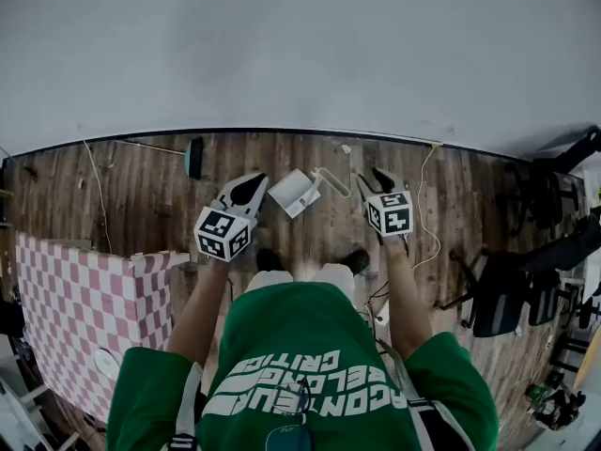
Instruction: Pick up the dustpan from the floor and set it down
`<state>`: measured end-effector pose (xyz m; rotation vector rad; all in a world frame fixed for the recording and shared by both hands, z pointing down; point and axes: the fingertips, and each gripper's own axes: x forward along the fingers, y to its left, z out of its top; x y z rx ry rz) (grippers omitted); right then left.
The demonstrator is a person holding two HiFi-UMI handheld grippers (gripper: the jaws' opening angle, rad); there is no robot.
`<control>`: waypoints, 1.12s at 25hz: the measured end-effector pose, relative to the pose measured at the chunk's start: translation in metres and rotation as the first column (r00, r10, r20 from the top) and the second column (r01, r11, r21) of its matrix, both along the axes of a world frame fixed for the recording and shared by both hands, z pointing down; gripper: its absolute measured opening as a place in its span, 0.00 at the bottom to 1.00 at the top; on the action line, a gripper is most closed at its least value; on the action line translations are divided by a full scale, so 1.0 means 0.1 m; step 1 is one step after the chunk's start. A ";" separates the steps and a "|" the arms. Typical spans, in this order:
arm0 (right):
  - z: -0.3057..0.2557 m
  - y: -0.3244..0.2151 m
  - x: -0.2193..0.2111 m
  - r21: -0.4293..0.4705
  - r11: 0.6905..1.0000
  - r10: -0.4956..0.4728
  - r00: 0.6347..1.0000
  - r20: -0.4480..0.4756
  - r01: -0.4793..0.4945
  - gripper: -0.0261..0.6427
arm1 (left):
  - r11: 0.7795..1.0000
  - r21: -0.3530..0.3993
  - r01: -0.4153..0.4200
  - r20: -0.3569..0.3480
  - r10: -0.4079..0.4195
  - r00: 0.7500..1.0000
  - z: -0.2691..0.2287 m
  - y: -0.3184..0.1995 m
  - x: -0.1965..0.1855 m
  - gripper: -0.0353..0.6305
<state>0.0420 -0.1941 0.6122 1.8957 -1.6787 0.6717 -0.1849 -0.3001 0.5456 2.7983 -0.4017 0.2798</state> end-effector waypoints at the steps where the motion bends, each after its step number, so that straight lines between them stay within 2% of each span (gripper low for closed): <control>1: -0.07 0.05 0.00 0.018 1.000 0.014 1.000 -0.006 -0.014 0.30 | 1.000 -0.001 -0.014 -0.015 0.014 1.000 -0.04 0.00 0.04 0.05; 6: -0.32 0.31 0.01 0.081 0.994 0.073 0.997 -0.013 -0.072 0.28 | 0.999 0.002 -0.051 -0.021 0.051 0.998 -0.12 0.04 0.26 0.05; 13: -0.43 0.61 0.06 0.128 0.977 0.170 0.985 0.026 -0.172 0.11 | 0.996 -0.006 -0.084 -0.036 0.084 0.996 -0.14 0.12 0.51 0.05; 20: -0.49 0.86 0.11 0.149 0.963 0.220 0.974 0.056 -0.226 0.05 | 0.998 -0.019 -0.066 -0.058 0.065 0.996 -0.19 0.19 0.63 0.05; 28: -0.46 0.98 0.03 0.139 0.963 0.225 0.972 0.066 -0.232 0.05 | 0.999 -0.046 -0.018 -0.046 0.016 0.999 -0.07 0.19 0.48 0.05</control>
